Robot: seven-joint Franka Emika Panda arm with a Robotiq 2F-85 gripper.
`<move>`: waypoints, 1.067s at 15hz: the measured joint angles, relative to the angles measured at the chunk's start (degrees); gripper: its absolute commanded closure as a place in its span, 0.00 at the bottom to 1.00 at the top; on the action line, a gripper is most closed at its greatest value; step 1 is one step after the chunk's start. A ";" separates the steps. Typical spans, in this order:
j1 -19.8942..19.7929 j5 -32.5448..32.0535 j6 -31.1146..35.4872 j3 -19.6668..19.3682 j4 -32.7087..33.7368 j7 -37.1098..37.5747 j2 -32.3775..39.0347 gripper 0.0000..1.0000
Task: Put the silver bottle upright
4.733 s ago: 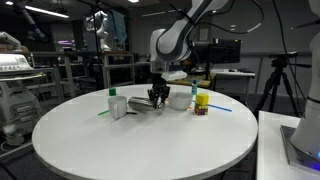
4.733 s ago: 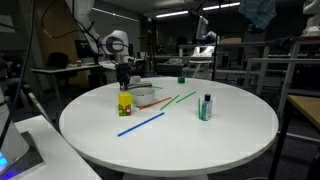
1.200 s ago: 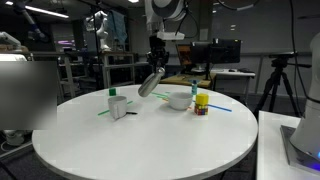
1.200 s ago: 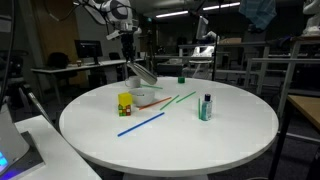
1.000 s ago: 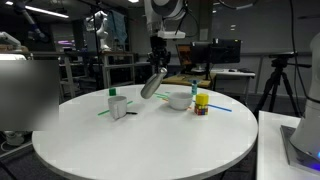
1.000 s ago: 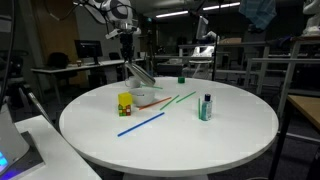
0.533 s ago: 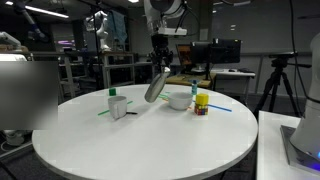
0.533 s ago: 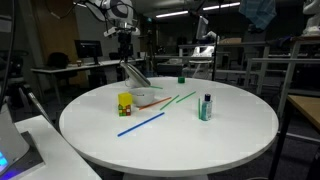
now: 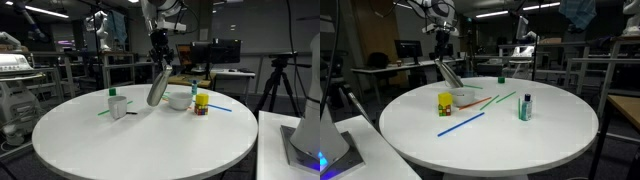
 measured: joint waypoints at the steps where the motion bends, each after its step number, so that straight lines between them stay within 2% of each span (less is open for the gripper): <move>1: 0.00 0.30 -1.11 0.06 0.51 -0.10 0.23 0.77; 16: -1.98 8.39 -16.76 0.42 7.47 -5.15 7.18 0.77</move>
